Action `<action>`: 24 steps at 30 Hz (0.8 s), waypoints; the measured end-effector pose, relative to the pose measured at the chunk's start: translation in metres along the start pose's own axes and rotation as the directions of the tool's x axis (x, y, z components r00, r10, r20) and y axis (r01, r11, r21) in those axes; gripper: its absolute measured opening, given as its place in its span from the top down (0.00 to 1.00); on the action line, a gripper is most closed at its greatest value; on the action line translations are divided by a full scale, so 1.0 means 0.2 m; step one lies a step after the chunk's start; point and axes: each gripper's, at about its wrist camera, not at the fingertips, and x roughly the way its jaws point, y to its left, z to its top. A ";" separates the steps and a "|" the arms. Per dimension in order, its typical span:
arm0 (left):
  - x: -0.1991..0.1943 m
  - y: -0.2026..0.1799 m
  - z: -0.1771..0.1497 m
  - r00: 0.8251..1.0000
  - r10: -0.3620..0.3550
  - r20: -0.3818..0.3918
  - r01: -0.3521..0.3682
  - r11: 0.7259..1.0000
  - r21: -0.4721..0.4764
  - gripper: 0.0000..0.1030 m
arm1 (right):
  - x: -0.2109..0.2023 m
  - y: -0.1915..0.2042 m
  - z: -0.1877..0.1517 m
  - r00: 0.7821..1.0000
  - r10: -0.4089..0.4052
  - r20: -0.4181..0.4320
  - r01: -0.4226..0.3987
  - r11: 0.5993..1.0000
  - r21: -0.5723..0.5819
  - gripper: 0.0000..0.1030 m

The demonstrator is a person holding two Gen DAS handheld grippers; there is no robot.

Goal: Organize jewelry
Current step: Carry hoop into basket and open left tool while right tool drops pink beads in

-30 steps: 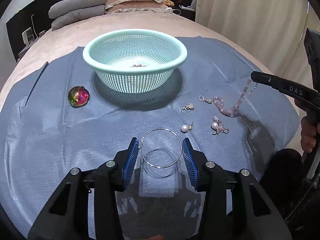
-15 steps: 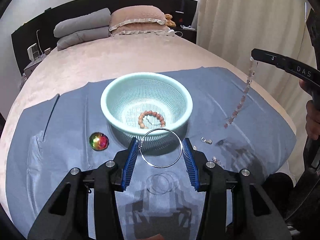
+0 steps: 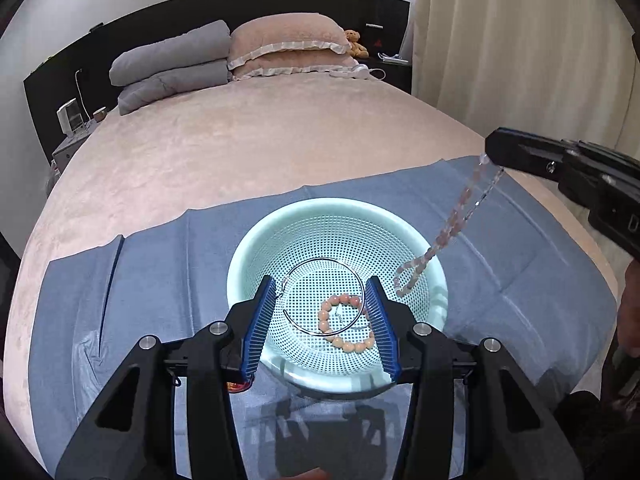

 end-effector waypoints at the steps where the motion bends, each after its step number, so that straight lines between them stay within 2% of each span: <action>1: 0.04 0.01 0.00 1.000 -0.004 -0.011 0.004 1.000 -0.002 0.54 | 0.06 0.00 -0.02 1.000 0.006 -0.021 -0.006 1.000 0.006 0.94; 9: 0.29 0.01 -0.08 0.996 -0.011 -0.089 0.012 1.000 0.019 0.54 | 0.42 -0.03 -0.21 0.985 0.030 -0.170 -0.020 0.998 0.058 0.94; 18: 0.43 0.01 -0.14 0.988 -0.002 -0.152 0.004 1.000 0.016 0.54 | 0.54 -0.06 -0.34 0.968 0.039 -0.250 -0.020 0.997 0.078 0.93; 21: 0.43 0.00 -0.14 0.987 0.005 -0.160 0.000 1.000 0.029 0.51 | 0.54 -0.07 -0.34 0.965 0.037 -0.258 -0.016 0.997 0.082 0.92; 23: 0.42 -0.01 -0.13 0.988 0.013 -0.155 -0.009 1.000 0.028 0.37 | 0.52 -0.08 -0.34 0.967 0.028 -0.254 -0.008 0.997 0.079 0.92; 24: 0.40 -0.01 -0.13 0.989 0.017 -0.149 -0.013 0.999 0.031 0.34 | 0.51 -0.09 -0.33 0.968 0.027 -0.251 -0.006 0.996 0.084 0.92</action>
